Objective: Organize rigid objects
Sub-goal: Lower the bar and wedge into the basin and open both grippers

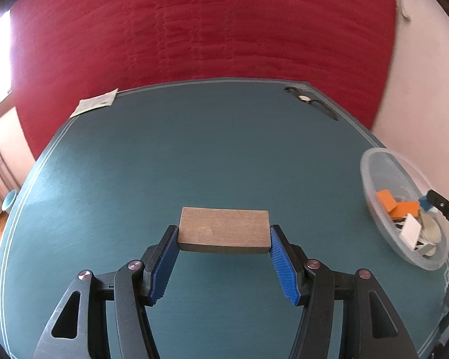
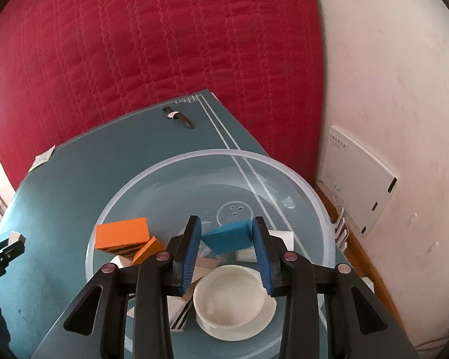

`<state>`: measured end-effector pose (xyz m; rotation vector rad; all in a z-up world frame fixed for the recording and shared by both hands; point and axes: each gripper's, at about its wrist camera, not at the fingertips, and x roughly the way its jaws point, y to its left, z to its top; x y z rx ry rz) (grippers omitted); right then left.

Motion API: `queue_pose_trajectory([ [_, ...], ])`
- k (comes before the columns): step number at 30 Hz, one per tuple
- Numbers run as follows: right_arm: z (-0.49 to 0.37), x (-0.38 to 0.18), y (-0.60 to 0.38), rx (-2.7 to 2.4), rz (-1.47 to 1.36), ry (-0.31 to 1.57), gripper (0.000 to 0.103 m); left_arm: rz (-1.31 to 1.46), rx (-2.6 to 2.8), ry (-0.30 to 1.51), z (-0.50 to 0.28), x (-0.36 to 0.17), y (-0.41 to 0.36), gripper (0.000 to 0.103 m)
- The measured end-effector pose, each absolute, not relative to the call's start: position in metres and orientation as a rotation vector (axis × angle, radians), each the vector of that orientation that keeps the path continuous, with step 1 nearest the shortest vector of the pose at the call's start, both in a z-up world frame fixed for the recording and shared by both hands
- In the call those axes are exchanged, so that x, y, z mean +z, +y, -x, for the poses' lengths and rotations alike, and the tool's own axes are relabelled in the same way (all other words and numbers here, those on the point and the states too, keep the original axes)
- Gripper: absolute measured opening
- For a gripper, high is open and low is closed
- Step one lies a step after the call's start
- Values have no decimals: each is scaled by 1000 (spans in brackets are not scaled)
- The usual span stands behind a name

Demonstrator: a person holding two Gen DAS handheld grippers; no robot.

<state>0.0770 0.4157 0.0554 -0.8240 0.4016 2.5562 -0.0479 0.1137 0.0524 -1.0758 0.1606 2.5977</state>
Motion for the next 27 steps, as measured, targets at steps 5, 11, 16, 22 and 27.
queue_pose_trajectory([
  [5, -86, 58, 420, 2571, 798, 406, 37, 1034, 2562, 195, 39, 61, 137, 63],
  [11, -104, 59, 426, 2569, 765, 420, 37, 1004, 2503, 220, 34, 69, 166, 63],
  [16, -116, 56, 433, 2549, 757, 444, 37, 983, 2426, 235, 29, 75, 192, 63],
  [22, -125, 54, 438, 2538, 739, 481, 37, 948, 2327, 259, 21, 80, 229, 63],
  [27, -128, 56, 436, 2552, 716, 471, 37, 927, 2258, 283, 17, 81, 258, 63],
])
